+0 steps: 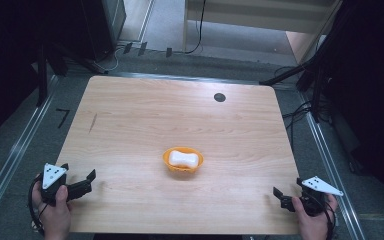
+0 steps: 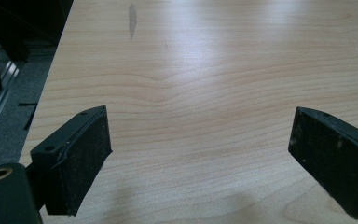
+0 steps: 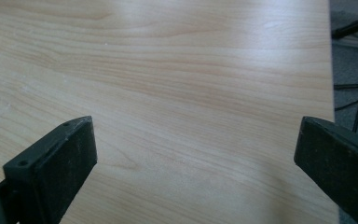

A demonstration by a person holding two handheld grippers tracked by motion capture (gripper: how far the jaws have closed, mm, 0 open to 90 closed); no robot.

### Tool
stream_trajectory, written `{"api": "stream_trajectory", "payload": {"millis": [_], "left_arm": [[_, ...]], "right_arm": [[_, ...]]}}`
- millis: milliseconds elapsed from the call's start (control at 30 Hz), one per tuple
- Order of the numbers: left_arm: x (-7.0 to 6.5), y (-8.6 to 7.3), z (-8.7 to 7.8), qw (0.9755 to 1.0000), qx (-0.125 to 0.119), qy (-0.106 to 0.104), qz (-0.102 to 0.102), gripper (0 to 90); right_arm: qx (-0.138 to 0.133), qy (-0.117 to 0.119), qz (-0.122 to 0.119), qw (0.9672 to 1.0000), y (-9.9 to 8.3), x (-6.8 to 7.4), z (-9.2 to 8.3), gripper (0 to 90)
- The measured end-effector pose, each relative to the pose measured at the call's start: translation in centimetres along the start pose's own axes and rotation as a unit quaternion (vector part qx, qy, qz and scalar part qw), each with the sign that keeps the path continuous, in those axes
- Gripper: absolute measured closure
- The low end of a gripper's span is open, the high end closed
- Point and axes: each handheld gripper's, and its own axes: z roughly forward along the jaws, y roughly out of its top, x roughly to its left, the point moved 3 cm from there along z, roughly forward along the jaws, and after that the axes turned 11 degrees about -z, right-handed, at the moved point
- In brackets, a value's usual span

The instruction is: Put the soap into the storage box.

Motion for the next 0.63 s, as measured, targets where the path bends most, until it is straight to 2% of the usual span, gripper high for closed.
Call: {"api": "stream_trajectory", "payload": {"millis": [100,267,467,600,633], "left_arm": [[-0.09,0.00,0.09,1.0000,0.001,0.002,0.004,5.9],[-0.16,-0.01,0.11,0.9999,0.003,0.005,0.009,5.9],[-0.32,-0.02,0.25,0.9997,0.005,0.014,0.017,5.9],[-0.31,-0.01,0.26,0.9997,0.005,0.020,0.017,5.9],[-0.28,-0.01,0.22,0.9997,0.003,0.022,0.014,5.9]], "right_arm": [[-0.025,-0.001,0.011,0.9996,-0.03,-0.18,-0.34,0.0],[-0.053,-0.019,0.027,0.9980,-0.31,-0.30,-0.76,0.0],[-0.059,-0.023,0.035,0.9974,-0.35,-0.39,-0.83,0.0],[-0.054,-0.026,0.030,0.9978,-0.29,-0.22,-0.74,0.0],[-0.050,-0.024,0.022,0.9982,-0.23,-0.15,-0.61,0.0]]}}
